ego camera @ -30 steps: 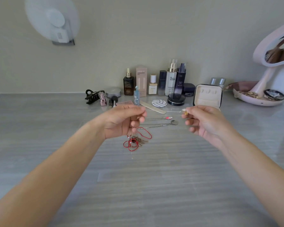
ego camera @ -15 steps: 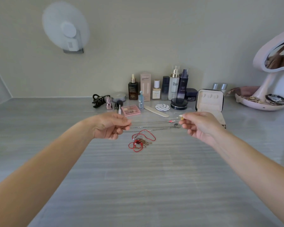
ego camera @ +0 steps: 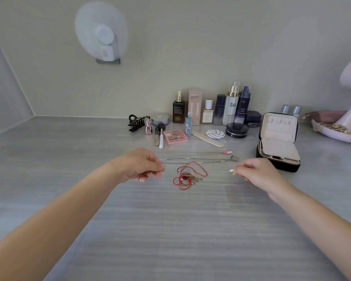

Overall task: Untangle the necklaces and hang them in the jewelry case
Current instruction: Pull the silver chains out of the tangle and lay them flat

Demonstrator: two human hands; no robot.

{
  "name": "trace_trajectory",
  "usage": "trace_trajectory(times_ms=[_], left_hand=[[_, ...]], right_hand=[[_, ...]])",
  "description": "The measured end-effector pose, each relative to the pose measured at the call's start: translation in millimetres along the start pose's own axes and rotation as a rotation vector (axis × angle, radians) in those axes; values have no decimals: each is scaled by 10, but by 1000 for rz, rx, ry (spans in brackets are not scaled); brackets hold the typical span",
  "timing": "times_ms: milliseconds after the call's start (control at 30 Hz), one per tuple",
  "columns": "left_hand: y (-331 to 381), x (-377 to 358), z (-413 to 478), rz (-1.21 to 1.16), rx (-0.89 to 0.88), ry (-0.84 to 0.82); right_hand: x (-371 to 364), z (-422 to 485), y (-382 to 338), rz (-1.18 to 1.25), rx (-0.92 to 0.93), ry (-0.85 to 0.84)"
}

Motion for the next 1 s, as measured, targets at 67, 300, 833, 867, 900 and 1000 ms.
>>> trace_trajectory(times_ms=[67,300,833,867,900,1000], left_hand=[[-45,-59,-68,45,12,-28],[-309,368,-335,-8,84,128],[-797,1007,-554,176,164,344],[-780,1017,-524,182,162,352],[-767,1028,-493,180,160,358],[-766,1082,-398,141,176,373]], right_hand=[[-8,-36,17,-35,4,-24],[-381,112,-410,-53,104,-121],[-1263,679,-701,-334,64,-202],[-1242,685,-689,-350,54,-189],[-1220,689,-675,-368,42,-177],[-1163,676,-651,-415,16,-150]])
Point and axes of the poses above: each hand's wrist, its own z-axis towards the middle knuckle, its own x-axis out of the back of the hand, y = z × x, the point moved 7 cm from there along z, towards the middle knuckle, and after that the axes turned 11 degrees about -y, right-handed, at the moved point
